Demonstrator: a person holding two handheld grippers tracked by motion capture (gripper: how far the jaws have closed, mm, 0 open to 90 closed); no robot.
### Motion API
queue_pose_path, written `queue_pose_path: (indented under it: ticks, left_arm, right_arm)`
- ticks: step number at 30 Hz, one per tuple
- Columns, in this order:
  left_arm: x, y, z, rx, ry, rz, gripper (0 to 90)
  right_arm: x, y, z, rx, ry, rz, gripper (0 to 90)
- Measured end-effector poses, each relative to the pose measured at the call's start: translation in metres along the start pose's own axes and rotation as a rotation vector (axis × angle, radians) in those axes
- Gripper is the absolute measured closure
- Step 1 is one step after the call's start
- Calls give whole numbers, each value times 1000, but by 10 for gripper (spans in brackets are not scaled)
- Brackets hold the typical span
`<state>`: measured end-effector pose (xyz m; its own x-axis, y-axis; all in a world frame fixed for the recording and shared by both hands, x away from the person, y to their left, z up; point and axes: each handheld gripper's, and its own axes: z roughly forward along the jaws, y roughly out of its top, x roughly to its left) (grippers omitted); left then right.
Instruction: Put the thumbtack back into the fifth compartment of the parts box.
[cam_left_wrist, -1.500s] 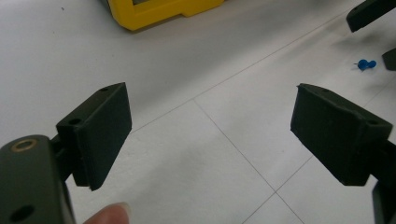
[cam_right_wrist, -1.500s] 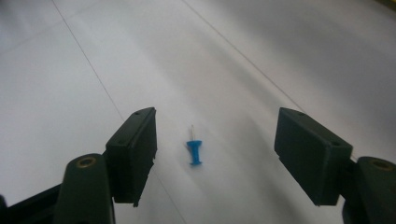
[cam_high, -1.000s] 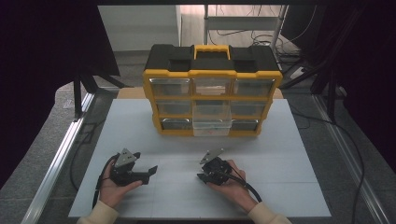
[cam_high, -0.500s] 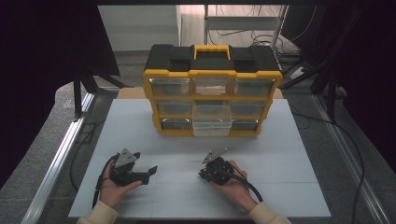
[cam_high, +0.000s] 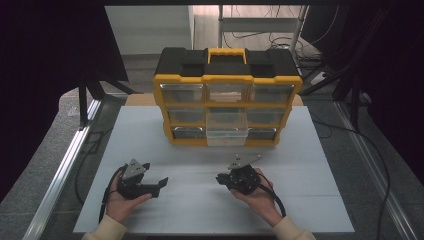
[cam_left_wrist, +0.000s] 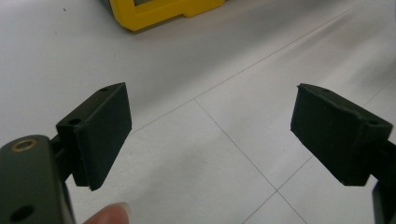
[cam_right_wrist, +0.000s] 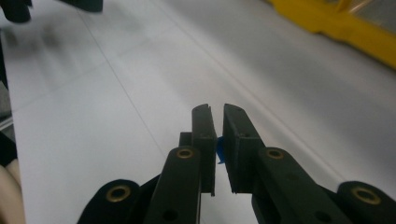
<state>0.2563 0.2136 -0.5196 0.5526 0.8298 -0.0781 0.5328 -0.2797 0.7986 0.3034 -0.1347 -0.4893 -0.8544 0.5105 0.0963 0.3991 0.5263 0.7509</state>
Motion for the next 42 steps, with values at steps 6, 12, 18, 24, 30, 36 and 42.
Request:
queue_pose_path:
  ticks: [6, 12, 18, 24, 30, 36, 42]
  left_arm:
    - [0, 0, -1, -2, -1, -1, 129]
    - [0, 0, 0, -1, -1, 0, 129]
    - [0, 1, 0, -7, -2, -6, 128]
    - [-1, 1, -2, -10, -2, -8, 128]
    - [-1, 1, -2, -11, -4, -7, 128]
    - [-2, 1, -2, -9, -5, -4, 127]
    - [-1, 1, -2, -10, -4, -6, 128]
  right_arm:
    - [-3, 3, -15, -64, -9, 13, 834]
    - [0, 15, -35, -160, -12, -11, 834]
    - [0, 35, -54, -233, -5, -7, 834]
    - [-2, 50, -65, -279, -12, -7, 834]
    - [-2, 57, -75, -305, -21, -10, 834]
    - [-1, 63, -83, -324, -48, -7, 834]
    - [-1, 69, -89, -349, -43, -10, 834]
